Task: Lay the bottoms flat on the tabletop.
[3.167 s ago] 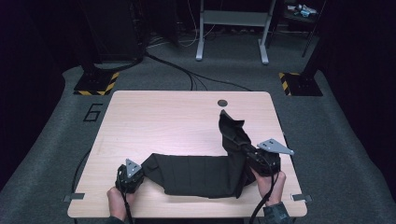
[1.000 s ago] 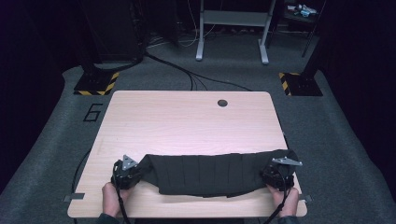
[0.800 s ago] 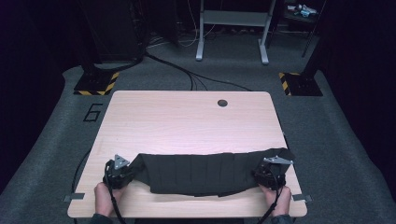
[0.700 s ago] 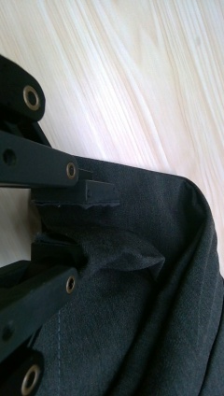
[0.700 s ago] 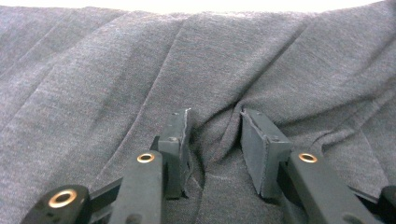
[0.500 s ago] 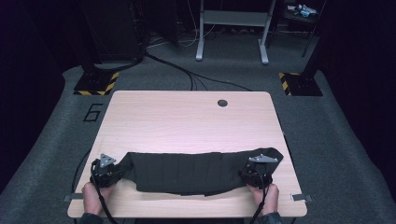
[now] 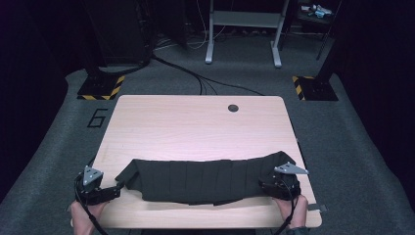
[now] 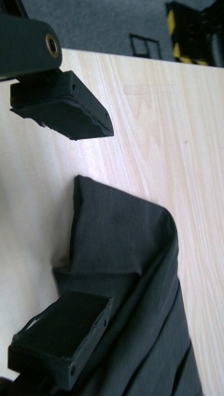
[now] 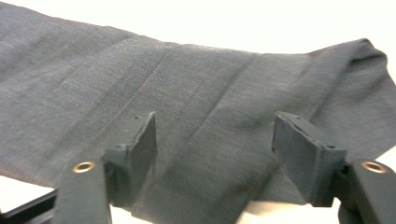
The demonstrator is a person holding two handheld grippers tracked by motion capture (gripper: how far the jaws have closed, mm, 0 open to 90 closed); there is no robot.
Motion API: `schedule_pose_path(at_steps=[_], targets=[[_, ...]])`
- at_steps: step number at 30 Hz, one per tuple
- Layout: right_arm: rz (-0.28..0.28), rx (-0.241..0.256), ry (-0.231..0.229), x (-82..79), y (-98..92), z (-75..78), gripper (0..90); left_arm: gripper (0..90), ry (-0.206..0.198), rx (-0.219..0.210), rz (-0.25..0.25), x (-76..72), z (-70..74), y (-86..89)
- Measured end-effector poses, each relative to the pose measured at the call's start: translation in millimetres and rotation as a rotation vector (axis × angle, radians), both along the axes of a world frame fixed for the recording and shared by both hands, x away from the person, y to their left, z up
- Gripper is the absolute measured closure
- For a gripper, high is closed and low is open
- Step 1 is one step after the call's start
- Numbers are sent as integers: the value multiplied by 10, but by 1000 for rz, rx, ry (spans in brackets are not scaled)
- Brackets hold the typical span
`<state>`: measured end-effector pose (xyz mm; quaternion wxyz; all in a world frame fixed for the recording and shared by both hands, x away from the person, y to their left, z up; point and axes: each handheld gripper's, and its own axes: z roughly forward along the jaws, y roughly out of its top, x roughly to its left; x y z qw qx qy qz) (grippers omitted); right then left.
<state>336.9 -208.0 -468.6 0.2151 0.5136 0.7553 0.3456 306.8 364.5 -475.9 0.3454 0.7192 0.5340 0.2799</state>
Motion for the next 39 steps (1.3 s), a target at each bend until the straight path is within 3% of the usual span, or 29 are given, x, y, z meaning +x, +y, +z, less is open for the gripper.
schedule_pose_path(at_steps=[5,7,10,16,21,24,27,32,33,34,37,39], targets=[[10,-11,-14,-115,-48,60,197,138,-63,-14,-4,-188,151,-29],[18,-15,-11,-127,-37,53,190,139,-64,-14,-44,-231,182,-95],[32,-28,4,-167,8,9,182,154,-41,-7,-122,-272,130,-279],[48,-32,21,-219,64,-94,150,170,44,-23,-242,-263,-212,-609],[77,-67,34,-231,112,-176,183,228,68,-18,-279,-226,-299,-764],[69,-62,41,-225,109,-207,189,267,84,-20,-288,-196,-329,-779],[64,-49,62,-219,77,-260,229,291,89,-28,-291,-191,-371,-782],[73,-32,95,-232,82,-325,413,420,112,-36,-292,-201,-444,-796],[82,-40,87,-242,89,-330,491,495,123,-20,-284,-210,-476,-830],[82,-40,87,-242,89,-330,491,527,123,-20,-284,-210,-476,-830],[67,-46,80,-251,106,-337,605,585,110,-16,-275,-223,-476,-838],[75,-52,80,-255,103,-334,615,610,107,-12,-277,-225,-471,-837]])
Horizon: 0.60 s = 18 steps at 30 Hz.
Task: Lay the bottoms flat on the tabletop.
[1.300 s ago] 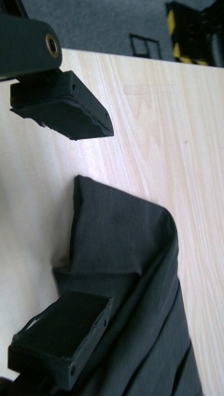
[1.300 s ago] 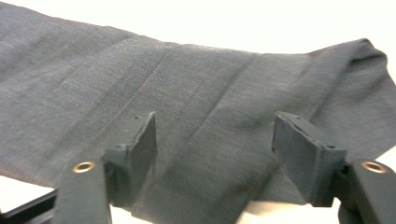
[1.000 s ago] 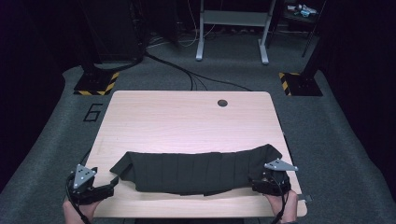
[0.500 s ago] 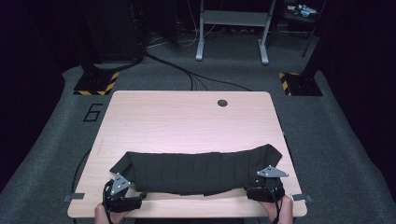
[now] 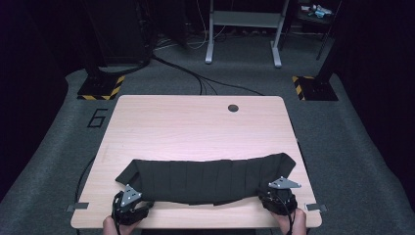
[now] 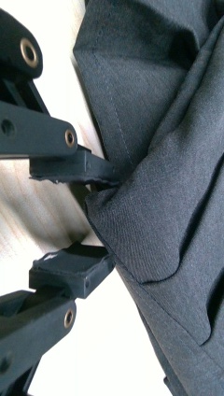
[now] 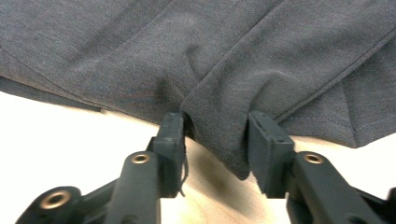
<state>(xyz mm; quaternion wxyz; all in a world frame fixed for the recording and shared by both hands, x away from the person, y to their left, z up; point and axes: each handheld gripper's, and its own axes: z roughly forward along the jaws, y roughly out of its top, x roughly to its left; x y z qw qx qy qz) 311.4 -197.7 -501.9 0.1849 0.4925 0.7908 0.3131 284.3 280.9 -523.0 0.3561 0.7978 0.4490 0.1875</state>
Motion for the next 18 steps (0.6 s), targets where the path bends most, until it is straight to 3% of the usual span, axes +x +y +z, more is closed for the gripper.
schedule_pose_path(at_steps=[4,6,8,10,12,13,14,17,18], targets=[[4,7,-13,-20,-22,36,640,615,-16,-13,20,-23,28,6],[-9,24,-19,-21,-35,53,583,490,-19,-22,50,-40,53,9],[-19,29,-11,-25,-45,62,545,451,-38,-22,49,-52,73,14],[-24,30,-15,-11,-36,50,532,480,-39,-11,32,-34,71,-1],[-10,18,-19,-7,-34,45,577,567,-39,5,9,-29,81,-29],[-13,9,-36,-21,-11,57,646,661,-45,20,8,-28,87,-38],[-13,9,-36,-21,-11,57,646,661,-53,26,11,-27,94,-44],[-8,5,-53,-42,-8,80,728,739,-39,-5,2,-3,121,3],[-4,5,-53,-43,-10,88,750,748,-56,-2,6,1,124,-1]])
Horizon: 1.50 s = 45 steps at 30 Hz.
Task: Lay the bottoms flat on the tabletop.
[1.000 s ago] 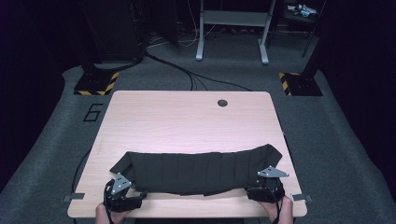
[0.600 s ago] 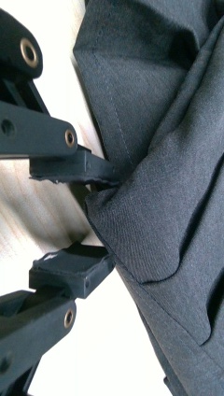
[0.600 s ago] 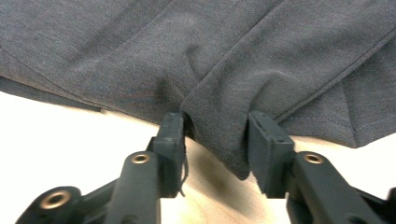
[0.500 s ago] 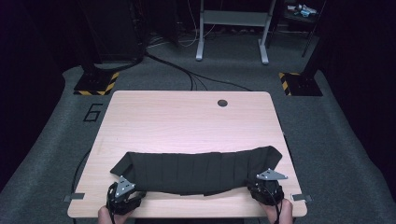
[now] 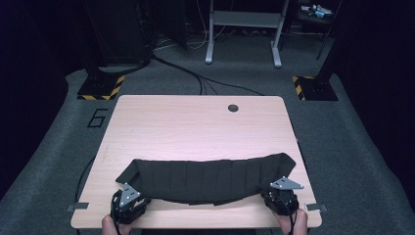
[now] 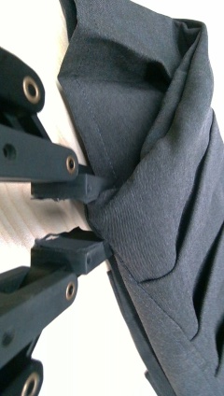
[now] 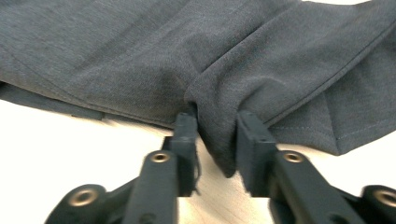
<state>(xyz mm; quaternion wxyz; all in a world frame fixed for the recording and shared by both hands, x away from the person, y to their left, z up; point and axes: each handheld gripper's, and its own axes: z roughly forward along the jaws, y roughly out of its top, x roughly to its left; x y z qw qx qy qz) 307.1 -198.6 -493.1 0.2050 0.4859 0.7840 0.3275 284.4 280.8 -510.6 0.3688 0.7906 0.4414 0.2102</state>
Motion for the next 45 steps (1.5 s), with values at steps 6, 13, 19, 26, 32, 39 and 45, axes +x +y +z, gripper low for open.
schedule_pose_path(at_steps=[6,13,19,26,32,39,45], targets=[[10,-17,-51,-35,15,66,806,774,-13,-9,4,14,80,-7],[20,-16,-79,-20,3,223,813,787,-24,-16,-13,70,192,-2],[27,-21,-99,1,18,366,813,807,-41,-20,-24,118,272,-1],[14,-7,-121,66,18,485,819,813,-58,-13,-38,223,391,-7],[12,-14,-153,290,39,717,822,817,-57,-10,-52,433,534,18],[1,-3,-130,701,76,936,826,816,-39,-2,-60,755,666,26],[-9,-5,-108,941,159,926,828,682,42,-1,-68,892,649,19]])
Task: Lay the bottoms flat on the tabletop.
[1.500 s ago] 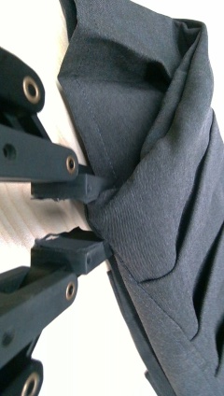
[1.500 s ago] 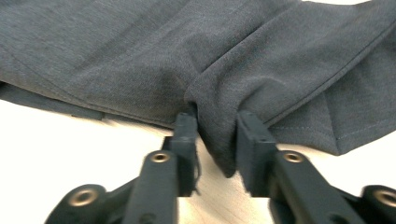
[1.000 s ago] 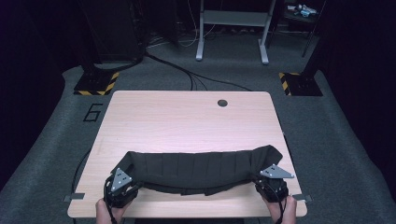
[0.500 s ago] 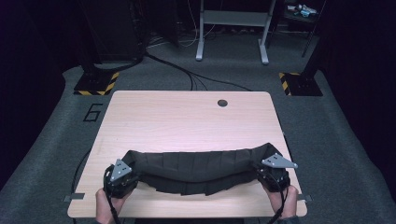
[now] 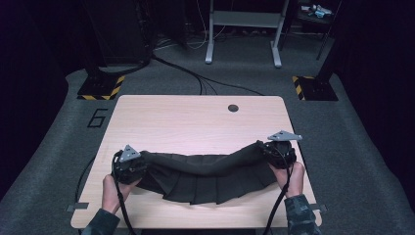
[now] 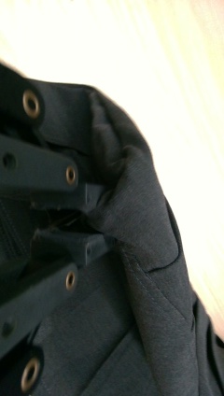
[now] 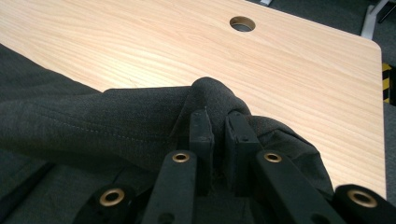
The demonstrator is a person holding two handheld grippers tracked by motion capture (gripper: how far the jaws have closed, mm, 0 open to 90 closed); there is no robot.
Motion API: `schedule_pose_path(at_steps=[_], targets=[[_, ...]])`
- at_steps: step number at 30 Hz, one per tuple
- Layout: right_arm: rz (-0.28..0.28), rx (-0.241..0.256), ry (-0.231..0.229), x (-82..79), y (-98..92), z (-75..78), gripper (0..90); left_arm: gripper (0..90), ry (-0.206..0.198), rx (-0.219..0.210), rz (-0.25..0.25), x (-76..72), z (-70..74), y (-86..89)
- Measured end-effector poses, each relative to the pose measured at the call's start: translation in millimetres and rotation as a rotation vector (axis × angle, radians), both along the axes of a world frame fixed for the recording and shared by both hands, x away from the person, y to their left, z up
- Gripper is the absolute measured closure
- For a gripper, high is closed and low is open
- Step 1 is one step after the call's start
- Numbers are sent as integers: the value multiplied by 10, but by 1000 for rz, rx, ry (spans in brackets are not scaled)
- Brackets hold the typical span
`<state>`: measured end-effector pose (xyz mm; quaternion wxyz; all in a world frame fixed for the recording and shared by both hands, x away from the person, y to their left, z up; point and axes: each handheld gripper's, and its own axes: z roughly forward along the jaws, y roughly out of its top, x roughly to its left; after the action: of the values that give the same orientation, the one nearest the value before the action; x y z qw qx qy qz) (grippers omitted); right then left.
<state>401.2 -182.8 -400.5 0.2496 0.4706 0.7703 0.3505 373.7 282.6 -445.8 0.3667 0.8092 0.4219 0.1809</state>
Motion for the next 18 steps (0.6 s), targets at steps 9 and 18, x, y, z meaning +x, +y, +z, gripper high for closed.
schedule_pose_path(at_steps=[9,18], targets=[[1,-4,5,0,-17,-20,827,739,-1,18,-15,26,35,-34],[-29,-11,52,435,31,-4,827,802,26,-2,3,481,93,-24]])
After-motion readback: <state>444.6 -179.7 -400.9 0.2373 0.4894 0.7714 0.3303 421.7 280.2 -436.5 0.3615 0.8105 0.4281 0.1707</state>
